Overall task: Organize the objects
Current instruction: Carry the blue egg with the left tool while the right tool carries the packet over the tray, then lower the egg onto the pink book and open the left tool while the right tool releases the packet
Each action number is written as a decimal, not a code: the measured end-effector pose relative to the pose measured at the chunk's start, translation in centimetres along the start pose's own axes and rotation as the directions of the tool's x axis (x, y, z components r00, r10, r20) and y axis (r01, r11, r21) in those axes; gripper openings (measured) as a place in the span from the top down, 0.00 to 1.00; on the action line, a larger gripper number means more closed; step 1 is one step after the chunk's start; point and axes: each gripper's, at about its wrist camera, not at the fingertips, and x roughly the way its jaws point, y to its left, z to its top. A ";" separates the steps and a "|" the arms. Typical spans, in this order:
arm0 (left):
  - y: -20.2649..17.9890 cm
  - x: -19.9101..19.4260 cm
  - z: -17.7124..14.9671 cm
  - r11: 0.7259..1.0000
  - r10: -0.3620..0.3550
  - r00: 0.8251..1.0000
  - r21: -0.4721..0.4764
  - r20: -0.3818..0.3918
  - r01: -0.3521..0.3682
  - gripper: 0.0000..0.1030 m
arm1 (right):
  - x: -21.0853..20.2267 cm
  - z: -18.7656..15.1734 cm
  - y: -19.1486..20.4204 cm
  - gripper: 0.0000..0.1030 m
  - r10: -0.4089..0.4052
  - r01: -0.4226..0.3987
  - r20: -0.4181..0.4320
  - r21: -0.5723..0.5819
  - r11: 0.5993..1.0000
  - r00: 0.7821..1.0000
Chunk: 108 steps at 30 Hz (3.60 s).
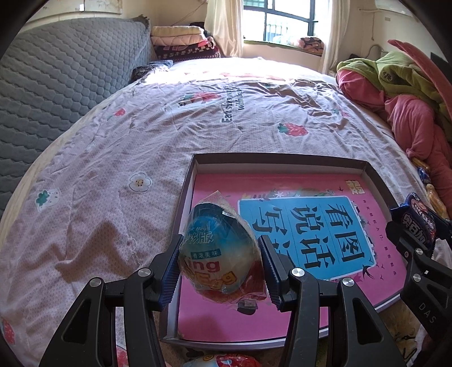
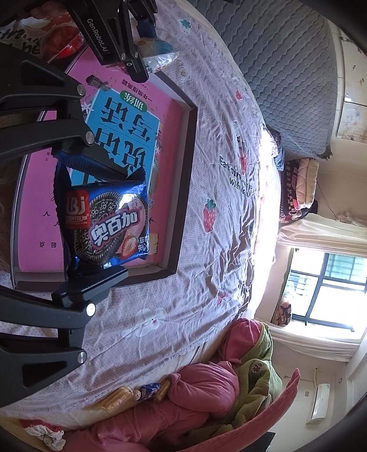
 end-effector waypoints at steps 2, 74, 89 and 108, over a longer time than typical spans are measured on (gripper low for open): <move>0.1 0.4 -0.1 1.000 -0.003 1.000 -0.005 -0.013 0.002 0.48 | 0.3 -0.1 0.0 0.40 -0.008 0.008 -0.008 -0.009 1.000 1.000; -1.5 3.9 -1.4 0.996 -0.040 0.988 0.072 -0.149 0.051 0.50 | 5.2 -2.1 -1.1 0.39 0.039 -0.041 -0.217 -0.005 0.999 0.975; -1.6 3.3 -1.0 0.996 -0.061 0.988 0.057 -0.138 0.069 0.46 | 4.5 -1.9 -2.2 0.39 0.049 -0.045 -0.205 0.023 0.999 0.977; -0.9 0.1 -0.3 0.995 -0.094 0.994 0.025 -0.064 0.096 0.38 | 2.3 -0.6 -1.6 0.33 0.052 -0.050 -0.125 0.020 0.999 0.991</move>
